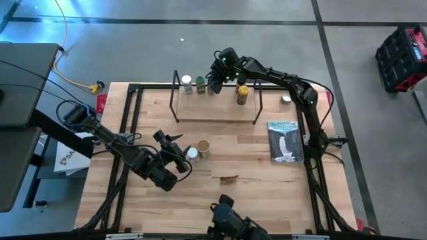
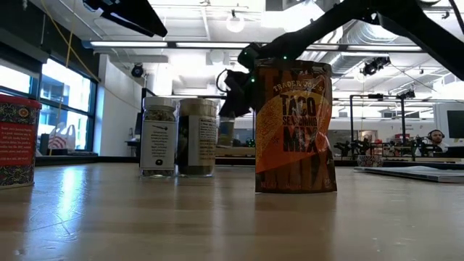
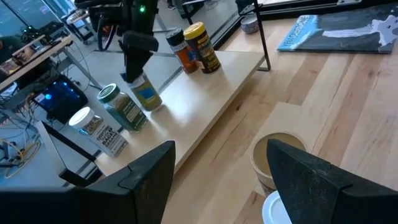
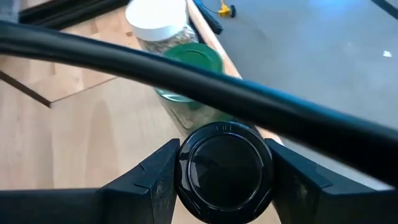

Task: Shelf spices
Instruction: Put the black seasoning bottle on the shelf

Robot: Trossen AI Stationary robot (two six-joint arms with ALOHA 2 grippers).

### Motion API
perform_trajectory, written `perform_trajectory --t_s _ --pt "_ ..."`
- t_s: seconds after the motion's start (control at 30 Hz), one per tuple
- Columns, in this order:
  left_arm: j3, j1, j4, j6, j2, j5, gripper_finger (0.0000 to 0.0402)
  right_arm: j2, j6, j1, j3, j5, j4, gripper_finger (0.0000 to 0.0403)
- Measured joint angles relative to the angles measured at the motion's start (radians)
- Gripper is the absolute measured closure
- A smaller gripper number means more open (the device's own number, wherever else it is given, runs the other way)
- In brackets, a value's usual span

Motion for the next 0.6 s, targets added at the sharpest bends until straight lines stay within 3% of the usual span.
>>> perform_trajectory --t_s 0.6 --pt "0.0 0.0 0.002 0.0 0.0 0.0 0.0154 0.023 -0.001 0.009 0.003 -0.005 0.027 0.0188"
